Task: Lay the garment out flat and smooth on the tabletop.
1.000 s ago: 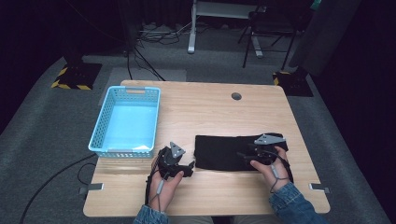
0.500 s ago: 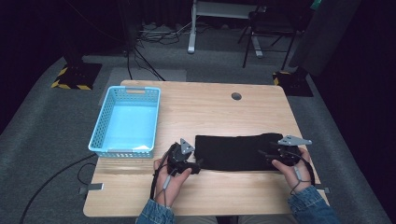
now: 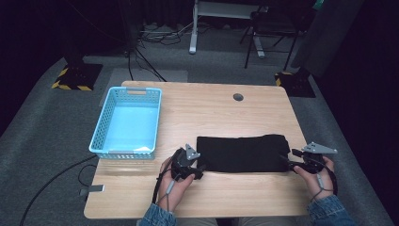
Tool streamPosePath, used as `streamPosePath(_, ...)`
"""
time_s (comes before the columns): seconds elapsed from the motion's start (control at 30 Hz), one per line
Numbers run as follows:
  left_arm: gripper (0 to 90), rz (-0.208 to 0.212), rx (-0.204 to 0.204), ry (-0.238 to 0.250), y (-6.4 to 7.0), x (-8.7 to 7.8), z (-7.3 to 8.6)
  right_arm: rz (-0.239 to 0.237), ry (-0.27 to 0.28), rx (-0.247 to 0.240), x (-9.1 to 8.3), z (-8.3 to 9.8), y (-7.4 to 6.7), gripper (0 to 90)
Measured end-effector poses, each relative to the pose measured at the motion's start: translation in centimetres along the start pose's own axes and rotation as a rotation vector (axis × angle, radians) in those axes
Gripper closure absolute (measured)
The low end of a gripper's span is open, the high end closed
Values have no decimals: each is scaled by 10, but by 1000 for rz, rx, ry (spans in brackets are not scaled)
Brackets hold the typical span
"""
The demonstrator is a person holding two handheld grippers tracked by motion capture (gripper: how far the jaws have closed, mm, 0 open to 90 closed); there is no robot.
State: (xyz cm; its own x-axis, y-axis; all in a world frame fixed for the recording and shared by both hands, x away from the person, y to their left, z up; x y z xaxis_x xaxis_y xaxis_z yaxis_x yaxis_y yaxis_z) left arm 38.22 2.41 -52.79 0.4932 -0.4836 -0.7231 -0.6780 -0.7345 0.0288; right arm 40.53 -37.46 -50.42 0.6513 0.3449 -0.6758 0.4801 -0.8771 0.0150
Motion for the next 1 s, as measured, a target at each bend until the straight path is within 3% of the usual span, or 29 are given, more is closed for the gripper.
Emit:
streamPosePath(0.1, 357, 10, 2, -24, 2, 2, 1, -6, -12, 7, -3, 8, 3, 391)
streamPosePath(0.23, 479, 26, 11, -39, 5, 5, 1, -29, -29, -1, -5, 17, 1, 471)
streamPosePath(0.27, 586, 33, 12, -41, 7, 5, 1, -42, -43, -4, -6, 19, -1, 553)
streamPosePath(0.3, 586, 39, 16, -47, 8, 5, 0, -42, -43, -4, -6, 19, -1, 553)
streamPosePath(0.43, 720, 34, 38, -35, 9, 5, -2, -75, -79, -33, -6, 24, -7, 777)
streamPosePath(0.5, 761, 38, 36, -25, 10, 3, -4, -73, -77, -51, -8, 23, -9, 836)
streamPosePath(0.83, 835, 37, 76, 45, 20, -21, -14, -56, -12, -88, -21, 10, -16, 870)
streamPosePath(1.0, 841, 14, 84, 99, 26, -46, -20, -64, 60, -117, -37, -3, -22, 872)
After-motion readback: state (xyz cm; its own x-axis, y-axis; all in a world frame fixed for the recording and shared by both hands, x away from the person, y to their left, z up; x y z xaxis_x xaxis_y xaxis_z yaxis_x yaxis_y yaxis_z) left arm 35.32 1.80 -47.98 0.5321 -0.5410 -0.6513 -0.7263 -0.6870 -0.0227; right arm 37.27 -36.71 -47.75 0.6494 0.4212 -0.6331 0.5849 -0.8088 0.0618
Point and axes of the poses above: each handheld gripper's, and its own axes: x roughly forward along the jaws, z roughly out of its underside, y roughly to its right, the point moved 5 cm from there along x, roughly forward along the jaws, and after that the axes turned 2 degrees about -y, right-handed, at the moved point
